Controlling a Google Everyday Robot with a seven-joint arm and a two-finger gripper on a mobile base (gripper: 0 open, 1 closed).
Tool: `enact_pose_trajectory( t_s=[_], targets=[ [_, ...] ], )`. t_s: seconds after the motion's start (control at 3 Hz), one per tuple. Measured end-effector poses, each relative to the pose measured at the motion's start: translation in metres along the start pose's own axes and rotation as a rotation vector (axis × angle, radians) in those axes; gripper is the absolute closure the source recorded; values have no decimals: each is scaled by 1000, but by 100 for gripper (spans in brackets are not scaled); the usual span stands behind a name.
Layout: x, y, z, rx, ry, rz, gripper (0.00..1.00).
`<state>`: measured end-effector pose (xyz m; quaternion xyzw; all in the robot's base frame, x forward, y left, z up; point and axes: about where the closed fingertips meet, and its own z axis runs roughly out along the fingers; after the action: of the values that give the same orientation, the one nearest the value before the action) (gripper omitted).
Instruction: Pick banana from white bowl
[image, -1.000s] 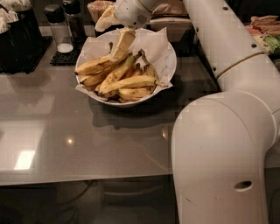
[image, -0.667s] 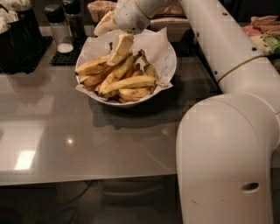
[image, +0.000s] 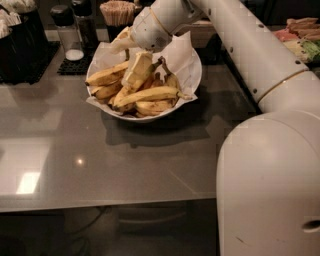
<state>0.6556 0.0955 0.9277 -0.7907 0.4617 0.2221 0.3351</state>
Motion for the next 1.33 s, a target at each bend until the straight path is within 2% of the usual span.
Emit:
enact_pose_trajectory(
  t_s=[0.33,0.67,1.0,1.33],
  targets=[
    [1,1,2,-4,0,3,30],
    [2,-6,8,-28,17,-19,37],
    [5,-12,14,-44,19,-28,38],
    [9,-12,18,-48,12,-13,57]
  ],
)
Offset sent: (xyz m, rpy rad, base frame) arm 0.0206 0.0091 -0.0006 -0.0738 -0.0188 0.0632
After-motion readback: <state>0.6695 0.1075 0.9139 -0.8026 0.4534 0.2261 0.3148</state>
